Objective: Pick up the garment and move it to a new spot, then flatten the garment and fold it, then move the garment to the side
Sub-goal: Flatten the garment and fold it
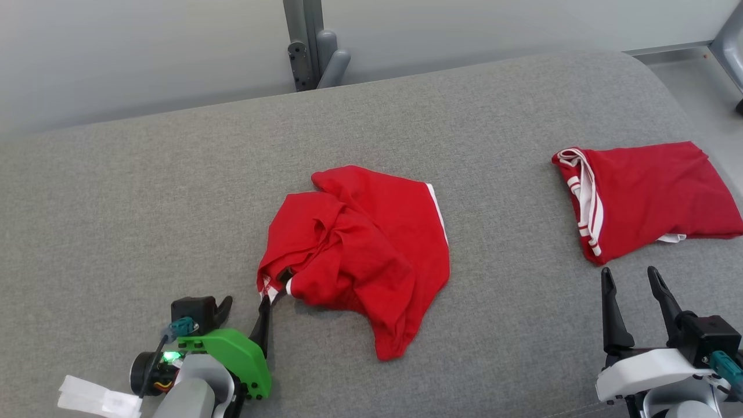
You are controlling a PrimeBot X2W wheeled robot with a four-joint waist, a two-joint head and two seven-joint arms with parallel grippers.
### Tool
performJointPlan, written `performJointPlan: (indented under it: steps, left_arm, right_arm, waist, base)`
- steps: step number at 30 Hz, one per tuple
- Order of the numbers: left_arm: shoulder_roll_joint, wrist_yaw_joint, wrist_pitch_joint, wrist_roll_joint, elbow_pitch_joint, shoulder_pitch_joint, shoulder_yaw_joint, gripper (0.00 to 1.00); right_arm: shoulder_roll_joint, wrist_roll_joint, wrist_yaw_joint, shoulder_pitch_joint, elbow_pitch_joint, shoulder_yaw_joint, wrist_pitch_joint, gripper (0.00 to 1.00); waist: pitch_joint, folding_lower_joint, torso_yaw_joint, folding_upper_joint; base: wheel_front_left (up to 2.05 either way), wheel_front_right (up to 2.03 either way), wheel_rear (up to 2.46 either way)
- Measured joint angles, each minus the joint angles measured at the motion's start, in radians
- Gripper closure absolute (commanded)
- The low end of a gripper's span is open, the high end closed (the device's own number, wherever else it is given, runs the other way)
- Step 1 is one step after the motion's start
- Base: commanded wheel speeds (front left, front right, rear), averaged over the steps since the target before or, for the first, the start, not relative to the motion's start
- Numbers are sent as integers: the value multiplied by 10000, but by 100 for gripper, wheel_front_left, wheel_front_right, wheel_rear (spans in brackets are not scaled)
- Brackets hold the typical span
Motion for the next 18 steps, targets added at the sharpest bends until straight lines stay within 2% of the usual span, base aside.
performJointPlan:
  steps: [2,5,7,9,10,14,18]
  left_arm:
    - [-19,0,-46,-115,136,-138,-132,0]
    - [-59,0,-123,-341,226,-286,-412,21]
    - [-71,0,-128,-552,249,-372,-662,46]
    - [-67,0,-117,-692,270,-441,-928,79]
    - [-59,0,-115,-784,272,-469,-1058,100]
    - [15,0,-71,-1208,153,-535,-1490,100]
    - [307,0,-27,-2021,-633,-772,-1833,100]
  right_arm:
    - [2,0,0,-19,-6,-4,0,0]
    - [0,0,0,-20,-17,-17,0,0]
    - [2,8,0,-25,-25,-27,0,0]
    - [2,13,0,-30,-25,-33,0,0]
    - [2,17,0,-35,-23,-29,0,0]
    - [2,44,0,-48,-21,-2,0,0]
    - [2,115,0,-64,-35,-69,0,0]
  waist:
    - [34,0,-26,0]
    - [82,0,-44,0]
    - [132,0,-41,0]
    - [177,0,-33,0]
    - [195,0,-32,0]
    - [220,0,-54,0]
    - [258,0,-35,0]
  base:
    - [0,0,0]
    - [0,0,0]
    - [0,0,0]
    - [0,0,0]
    - [0,0,0]
    - [0,0,0]
    - [0,0,0]
